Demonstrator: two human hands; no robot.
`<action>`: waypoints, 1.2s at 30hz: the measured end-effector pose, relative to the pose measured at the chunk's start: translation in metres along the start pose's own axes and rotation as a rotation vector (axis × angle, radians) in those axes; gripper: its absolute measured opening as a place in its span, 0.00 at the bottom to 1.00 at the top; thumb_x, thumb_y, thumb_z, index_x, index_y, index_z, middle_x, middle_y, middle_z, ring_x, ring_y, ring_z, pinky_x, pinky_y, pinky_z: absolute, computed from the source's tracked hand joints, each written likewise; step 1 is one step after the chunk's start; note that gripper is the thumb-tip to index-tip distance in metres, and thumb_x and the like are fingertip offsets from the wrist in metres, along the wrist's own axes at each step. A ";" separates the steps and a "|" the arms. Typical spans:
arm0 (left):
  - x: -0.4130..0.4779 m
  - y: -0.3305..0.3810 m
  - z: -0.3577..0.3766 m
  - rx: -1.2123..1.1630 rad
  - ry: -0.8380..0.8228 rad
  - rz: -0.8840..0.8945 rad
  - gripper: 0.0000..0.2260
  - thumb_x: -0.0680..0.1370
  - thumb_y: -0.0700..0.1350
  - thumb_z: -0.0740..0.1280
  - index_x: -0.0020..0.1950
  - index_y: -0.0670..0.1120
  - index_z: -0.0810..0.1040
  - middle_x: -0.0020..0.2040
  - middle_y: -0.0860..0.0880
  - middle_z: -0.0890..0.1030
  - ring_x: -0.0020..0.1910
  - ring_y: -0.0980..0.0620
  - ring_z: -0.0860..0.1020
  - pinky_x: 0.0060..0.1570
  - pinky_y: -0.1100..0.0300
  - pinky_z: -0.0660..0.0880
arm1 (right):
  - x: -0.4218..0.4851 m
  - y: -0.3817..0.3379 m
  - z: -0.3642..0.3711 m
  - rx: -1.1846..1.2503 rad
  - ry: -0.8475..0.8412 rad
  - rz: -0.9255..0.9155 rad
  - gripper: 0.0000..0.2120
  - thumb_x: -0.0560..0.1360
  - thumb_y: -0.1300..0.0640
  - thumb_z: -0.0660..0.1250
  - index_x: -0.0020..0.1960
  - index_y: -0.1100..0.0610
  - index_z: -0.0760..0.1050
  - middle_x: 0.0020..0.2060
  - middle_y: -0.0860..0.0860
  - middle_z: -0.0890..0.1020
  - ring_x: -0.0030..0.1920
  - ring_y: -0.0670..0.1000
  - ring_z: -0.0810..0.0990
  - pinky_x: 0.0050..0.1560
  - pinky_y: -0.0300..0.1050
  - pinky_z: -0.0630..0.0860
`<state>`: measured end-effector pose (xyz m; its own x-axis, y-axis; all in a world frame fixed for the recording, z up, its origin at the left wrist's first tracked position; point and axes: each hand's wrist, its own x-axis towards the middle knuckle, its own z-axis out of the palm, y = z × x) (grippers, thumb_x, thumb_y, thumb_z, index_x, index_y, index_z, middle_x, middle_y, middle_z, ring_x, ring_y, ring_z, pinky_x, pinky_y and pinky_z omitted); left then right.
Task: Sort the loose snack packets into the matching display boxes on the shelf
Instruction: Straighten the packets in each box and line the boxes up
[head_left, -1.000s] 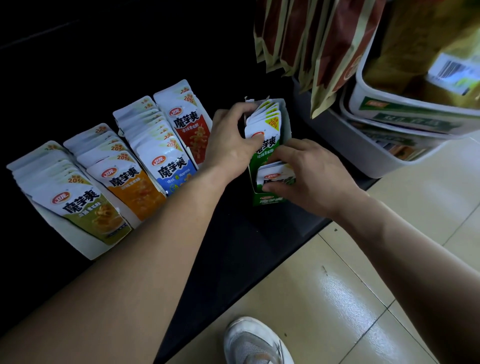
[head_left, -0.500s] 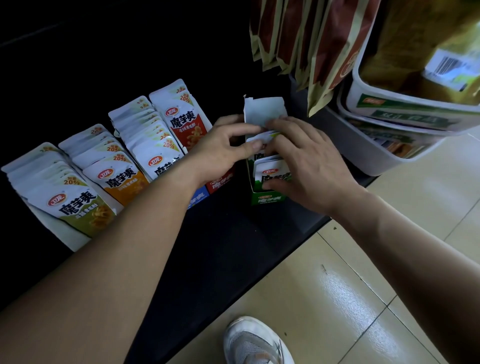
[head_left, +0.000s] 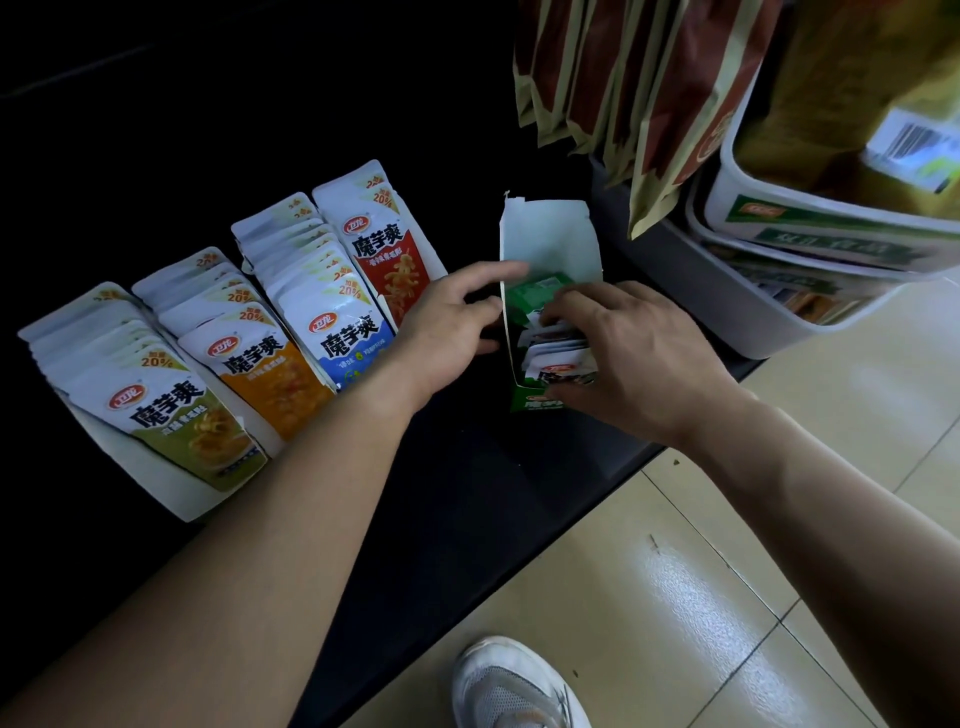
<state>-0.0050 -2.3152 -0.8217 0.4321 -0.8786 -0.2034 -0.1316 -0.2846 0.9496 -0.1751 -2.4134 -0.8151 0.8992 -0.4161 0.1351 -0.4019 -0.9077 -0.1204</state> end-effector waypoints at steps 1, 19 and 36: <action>-0.001 0.000 -0.001 -0.018 0.003 -0.007 0.20 0.84 0.37 0.58 0.68 0.57 0.78 0.68 0.57 0.70 0.59 0.62 0.73 0.56 0.61 0.79 | 0.003 -0.001 -0.002 -0.010 -0.023 0.006 0.28 0.65 0.43 0.78 0.61 0.52 0.76 0.56 0.51 0.81 0.48 0.57 0.78 0.53 0.49 0.72; -0.033 -0.041 0.044 -0.227 0.241 -0.089 0.25 0.75 0.33 0.65 0.66 0.58 0.75 0.57 0.63 0.82 0.57 0.62 0.80 0.60 0.53 0.79 | 0.034 0.005 -0.014 0.003 -0.202 0.084 0.33 0.63 0.38 0.77 0.65 0.41 0.72 0.51 0.49 0.83 0.51 0.57 0.80 0.47 0.48 0.75; -0.033 -0.045 0.057 -0.139 0.230 -0.175 0.25 0.77 0.43 0.70 0.63 0.68 0.67 0.56 0.67 0.74 0.62 0.61 0.73 0.58 0.64 0.70 | 0.081 0.002 -0.008 -0.184 -0.118 0.135 0.44 0.62 0.47 0.80 0.71 0.50 0.61 0.54 0.55 0.79 0.51 0.61 0.81 0.37 0.49 0.70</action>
<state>-0.0638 -2.2954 -0.8712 0.6298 -0.7067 -0.3224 0.0788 -0.3549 0.9316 -0.1045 -2.4489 -0.7967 0.8450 -0.5346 0.0129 -0.5344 -0.8435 0.0531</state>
